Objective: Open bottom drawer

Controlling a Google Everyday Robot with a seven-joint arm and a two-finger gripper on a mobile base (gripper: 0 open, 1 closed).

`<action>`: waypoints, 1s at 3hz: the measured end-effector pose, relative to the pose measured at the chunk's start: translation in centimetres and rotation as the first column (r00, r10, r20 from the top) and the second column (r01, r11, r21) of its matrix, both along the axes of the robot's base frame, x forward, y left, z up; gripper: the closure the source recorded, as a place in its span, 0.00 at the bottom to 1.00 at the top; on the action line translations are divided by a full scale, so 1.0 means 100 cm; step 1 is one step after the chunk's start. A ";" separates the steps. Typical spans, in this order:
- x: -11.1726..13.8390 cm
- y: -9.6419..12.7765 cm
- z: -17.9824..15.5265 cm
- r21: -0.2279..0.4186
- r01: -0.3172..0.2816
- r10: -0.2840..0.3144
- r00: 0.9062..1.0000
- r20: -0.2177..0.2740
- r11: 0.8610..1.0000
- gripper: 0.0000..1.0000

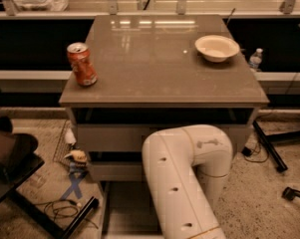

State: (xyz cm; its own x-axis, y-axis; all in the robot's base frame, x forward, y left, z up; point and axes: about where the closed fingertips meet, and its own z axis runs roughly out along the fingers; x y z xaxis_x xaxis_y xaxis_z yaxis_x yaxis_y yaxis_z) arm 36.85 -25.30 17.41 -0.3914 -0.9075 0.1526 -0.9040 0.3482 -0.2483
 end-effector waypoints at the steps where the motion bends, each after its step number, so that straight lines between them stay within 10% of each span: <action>1: 0.001 0.000 0.000 0.000 0.000 0.000 1.000 0.000 1.000 0.75; 3: 0.000 0.000 -0.001 0.000 0.001 -0.001 1.000 -0.002 1.000 0.28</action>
Offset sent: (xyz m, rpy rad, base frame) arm 0.0007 -0.0001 0.0000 0.0000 0.0000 0.0000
